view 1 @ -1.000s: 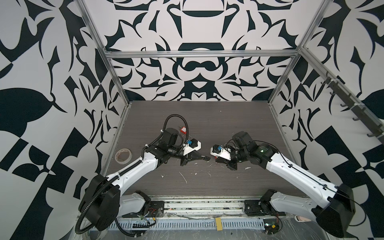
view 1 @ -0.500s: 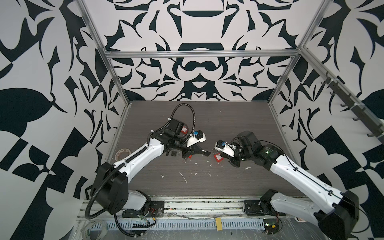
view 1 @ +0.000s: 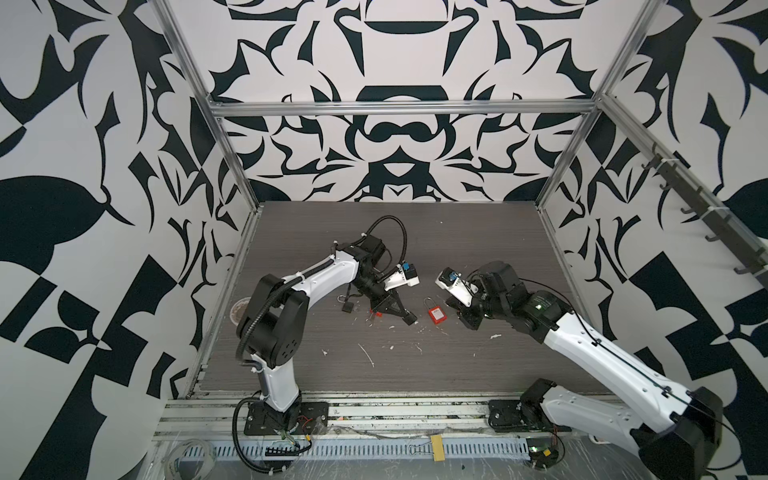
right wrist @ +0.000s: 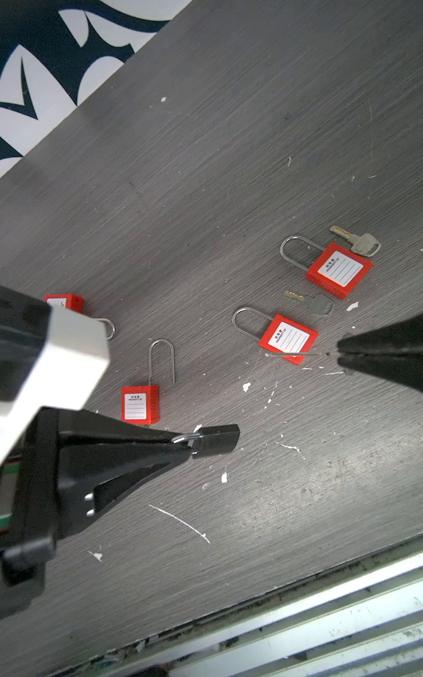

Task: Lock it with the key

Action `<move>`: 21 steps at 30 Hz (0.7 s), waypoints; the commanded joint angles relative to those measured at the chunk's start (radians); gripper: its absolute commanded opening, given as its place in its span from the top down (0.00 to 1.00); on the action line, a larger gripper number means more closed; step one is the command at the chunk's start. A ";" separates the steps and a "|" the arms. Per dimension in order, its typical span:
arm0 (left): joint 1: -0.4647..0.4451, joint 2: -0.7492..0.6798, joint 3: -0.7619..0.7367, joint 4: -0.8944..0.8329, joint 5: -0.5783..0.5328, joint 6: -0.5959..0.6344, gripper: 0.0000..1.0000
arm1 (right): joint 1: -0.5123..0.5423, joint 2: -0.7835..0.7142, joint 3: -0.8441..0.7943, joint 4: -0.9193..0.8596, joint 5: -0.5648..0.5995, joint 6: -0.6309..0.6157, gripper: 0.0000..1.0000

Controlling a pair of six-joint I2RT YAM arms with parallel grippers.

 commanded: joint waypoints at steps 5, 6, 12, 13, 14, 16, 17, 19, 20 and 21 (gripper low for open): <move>-0.016 0.138 0.093 -0.135 0.017 0.037 1.00 | 0.002 -0.015 0.033 0.016 -0.004 0.153 1.00; -0.017 0.153 0.104 -0.139 0.015 0.038 1.00 | 0.005 -0.011 0.032 0.016 0.003 0.164 1.00; -0.023 0.258 0.188 -0.182 0.013 0.046 1.00 | 0.043 0.039 0.014 0.065 -0.017 0.266 1.00; -0.026 0.281 0.212 -0.207 0.008 0.054 1.00 | 0.056 0.049 0.014 0.078 -0.016 0.286 1.00; -0.029 0.299 0.231 -0.226 0.002 0.059 1.00 | 0.068 0.059 0.012 0.090 -0.016 0.301 1.00; -0.034 0.329 0.263 -0.253 -0.011 0.061 1.00 | 0.089 0.076 0.015 0.098 -0.006 0.316 1.00; -0.037 0.343 0.278 -0.268 -0.015 0.064 1.00 | 0.100 0.085 0.016 0.095 0.004 0.322 1.00; -0.039 0.365 0.296 -0.281 -0.025 0.061 1.00 | 0.113 0.098 0.015 0.096 0.017 0.345 1.00; -0.040 0.374 0.303 -0.286 -0.027 0.059 1.00 | 0.117 0.105 0.010 0.098 0.020 0.361 1.00; -0.041 0.383 0.309 -0.289 -0.033 0.055 1.00 | 0.119 0.111 0.007 0.101 0.021 0.374 1.00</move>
